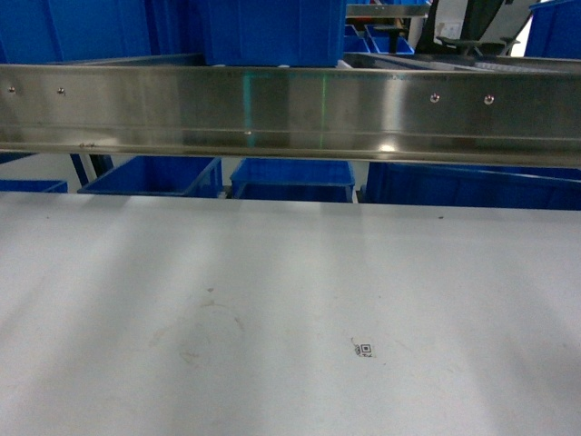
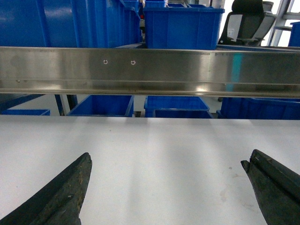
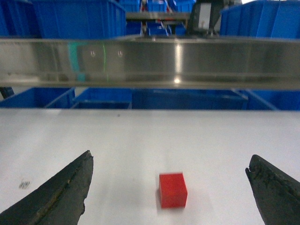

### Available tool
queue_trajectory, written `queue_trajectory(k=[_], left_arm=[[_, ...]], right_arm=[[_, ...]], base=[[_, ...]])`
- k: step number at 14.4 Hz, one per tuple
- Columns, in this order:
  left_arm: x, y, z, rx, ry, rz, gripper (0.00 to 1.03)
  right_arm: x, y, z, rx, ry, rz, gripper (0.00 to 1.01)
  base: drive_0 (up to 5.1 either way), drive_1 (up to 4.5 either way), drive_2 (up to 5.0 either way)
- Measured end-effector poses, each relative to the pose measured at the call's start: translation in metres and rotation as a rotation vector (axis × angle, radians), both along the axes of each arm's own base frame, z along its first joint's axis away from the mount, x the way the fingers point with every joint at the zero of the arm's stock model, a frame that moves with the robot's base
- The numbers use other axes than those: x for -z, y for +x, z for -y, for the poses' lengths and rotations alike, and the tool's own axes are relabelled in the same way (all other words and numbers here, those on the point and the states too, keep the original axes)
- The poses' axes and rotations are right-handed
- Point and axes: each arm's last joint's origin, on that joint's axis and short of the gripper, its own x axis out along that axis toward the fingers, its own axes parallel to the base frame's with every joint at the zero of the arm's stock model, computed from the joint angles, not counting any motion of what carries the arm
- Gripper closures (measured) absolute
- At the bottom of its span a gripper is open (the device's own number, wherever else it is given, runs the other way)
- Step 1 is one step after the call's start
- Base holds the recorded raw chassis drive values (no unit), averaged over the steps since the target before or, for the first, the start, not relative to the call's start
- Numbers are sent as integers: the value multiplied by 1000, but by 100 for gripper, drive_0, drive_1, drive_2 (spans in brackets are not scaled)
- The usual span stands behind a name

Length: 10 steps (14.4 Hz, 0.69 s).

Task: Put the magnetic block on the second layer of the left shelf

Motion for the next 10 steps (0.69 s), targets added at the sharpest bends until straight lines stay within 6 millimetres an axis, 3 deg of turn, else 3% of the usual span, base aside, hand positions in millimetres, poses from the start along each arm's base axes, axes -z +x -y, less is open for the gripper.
queue_trajectory(k=[5, 6, 7, 8, 9, 10], left_arm=[[0, 0, 0, 1, 0, 0, 5], [0, 0, 0, 0, 0, 0, 5], [0, 0, 0, 0, 0, 0, 5], [0, 0, 0, 0, 0, -1, 5], [0, 0, 0, 0, 0, 0, 5], [0, 0, 0, 0, 0, 0, 5]], right_arm=[[2, 11, -11, -44, 60, -42, 3], [6, 29, -15, -64, 76, -91, 3], [-7, 79, -7, 2, 69, -100, 3], [18, 141, 18, -24, 60, -324, 3], [19, 159, 37, -63, 57, -333, 3], [27, 162, 38, -99, 59, -367, 3]], base=[[0, 0, 0], [0, 0, 0], [0, 0, 0], [0, 0, 0], [0, 0, 0], [0, 0, 0]])
